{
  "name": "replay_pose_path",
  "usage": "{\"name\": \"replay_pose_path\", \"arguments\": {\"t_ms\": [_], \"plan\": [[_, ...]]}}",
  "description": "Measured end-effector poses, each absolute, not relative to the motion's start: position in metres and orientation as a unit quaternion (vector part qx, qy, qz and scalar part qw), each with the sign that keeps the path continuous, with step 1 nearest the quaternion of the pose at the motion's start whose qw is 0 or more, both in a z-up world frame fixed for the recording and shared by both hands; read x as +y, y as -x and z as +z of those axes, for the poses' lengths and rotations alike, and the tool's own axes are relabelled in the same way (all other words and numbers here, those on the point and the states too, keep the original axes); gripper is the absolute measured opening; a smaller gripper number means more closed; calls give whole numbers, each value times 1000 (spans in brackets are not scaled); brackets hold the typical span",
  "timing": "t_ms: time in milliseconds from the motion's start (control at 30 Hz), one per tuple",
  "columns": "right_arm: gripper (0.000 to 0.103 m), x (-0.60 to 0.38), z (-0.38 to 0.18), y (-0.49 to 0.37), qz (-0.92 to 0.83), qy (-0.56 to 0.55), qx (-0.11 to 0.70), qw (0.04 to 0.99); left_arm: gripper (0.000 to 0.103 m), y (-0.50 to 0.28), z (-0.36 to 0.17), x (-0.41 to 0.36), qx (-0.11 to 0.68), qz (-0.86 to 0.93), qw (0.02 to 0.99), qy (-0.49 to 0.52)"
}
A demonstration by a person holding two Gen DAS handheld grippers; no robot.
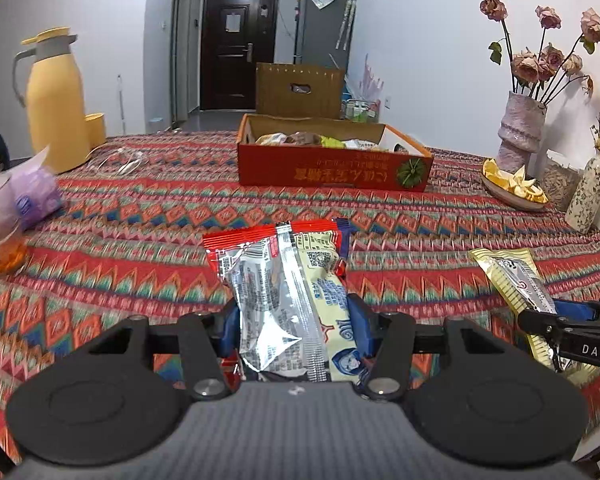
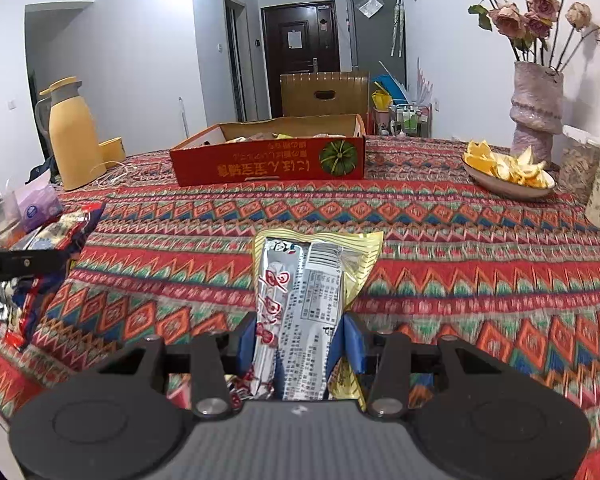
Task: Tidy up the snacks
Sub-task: 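Carry both packets into the orange box and open both tools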
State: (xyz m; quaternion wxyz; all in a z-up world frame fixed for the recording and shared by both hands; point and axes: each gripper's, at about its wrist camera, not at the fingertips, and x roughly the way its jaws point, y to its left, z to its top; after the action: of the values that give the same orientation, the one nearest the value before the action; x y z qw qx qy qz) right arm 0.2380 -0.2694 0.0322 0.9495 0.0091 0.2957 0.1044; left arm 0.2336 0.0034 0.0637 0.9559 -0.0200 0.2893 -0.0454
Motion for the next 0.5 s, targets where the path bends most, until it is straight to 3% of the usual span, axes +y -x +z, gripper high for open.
{"name": "replay_pose_path", "arguments": {"t_ms": [200,367,500], "plan": [[44,-281,64,-310,147,14,281,948,54,-320,96,3,261,-73,962,-23],[44,-285,103,-395,180,18,259,949,54,-420,129,9,263,-114,958,17],[44,-280,116,-477,187,18,259,947,54,-497,137,-6,236,-93,967,-31]]}}
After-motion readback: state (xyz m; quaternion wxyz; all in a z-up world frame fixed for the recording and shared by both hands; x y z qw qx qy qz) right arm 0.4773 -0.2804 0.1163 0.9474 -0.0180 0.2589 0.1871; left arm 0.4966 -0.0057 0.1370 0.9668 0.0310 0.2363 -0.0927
